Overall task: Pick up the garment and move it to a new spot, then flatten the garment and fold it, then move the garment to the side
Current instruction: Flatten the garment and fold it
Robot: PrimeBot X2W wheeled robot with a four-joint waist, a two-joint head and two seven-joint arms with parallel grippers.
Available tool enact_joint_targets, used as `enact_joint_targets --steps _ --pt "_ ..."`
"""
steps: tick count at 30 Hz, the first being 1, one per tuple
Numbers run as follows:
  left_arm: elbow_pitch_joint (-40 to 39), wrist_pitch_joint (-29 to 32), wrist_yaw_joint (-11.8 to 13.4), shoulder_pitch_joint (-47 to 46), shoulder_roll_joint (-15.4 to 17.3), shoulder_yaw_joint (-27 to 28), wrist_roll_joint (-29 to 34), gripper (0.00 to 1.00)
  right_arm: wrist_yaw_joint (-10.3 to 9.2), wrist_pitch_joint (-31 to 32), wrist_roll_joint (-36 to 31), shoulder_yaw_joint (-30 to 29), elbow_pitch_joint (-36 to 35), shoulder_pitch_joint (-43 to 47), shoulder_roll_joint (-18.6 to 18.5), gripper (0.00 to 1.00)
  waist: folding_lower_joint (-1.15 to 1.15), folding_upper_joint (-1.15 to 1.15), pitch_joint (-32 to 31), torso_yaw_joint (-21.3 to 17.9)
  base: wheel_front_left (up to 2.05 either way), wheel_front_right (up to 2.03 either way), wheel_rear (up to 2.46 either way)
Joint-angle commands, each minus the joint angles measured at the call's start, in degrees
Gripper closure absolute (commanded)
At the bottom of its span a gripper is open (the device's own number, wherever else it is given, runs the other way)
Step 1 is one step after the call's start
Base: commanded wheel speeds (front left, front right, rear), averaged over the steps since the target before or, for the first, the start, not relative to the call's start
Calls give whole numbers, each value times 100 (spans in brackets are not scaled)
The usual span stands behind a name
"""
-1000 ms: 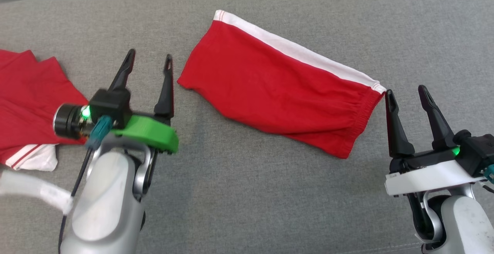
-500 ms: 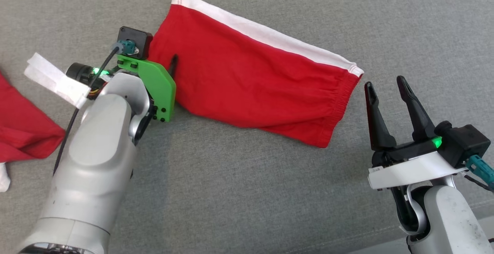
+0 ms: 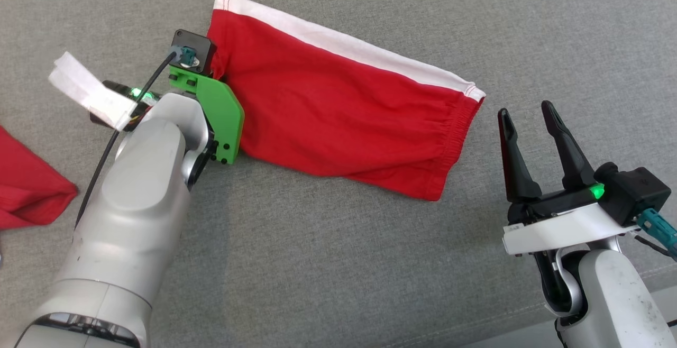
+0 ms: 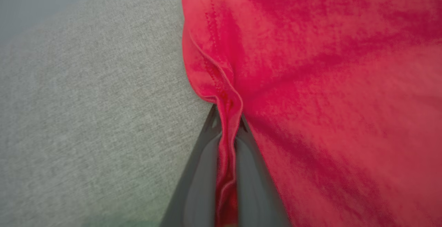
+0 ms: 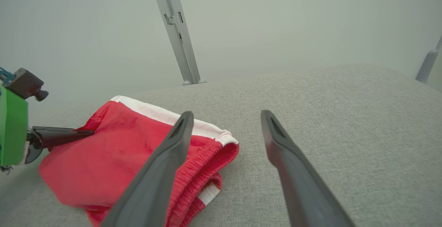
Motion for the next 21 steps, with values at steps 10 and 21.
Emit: enact_joint_targets --steps 10,21 --pt "-586 -1018 446 1777 98 427 -557 100 0 66 -55 -34 -75 280 -98 0 0 0 -402 338 0 0 0" --pt "-3061 -834 1169 3825 101 681 -1005 100 0 372 -118 -76 -230 639 -159 0 0 0 -775 634 0 0 0"
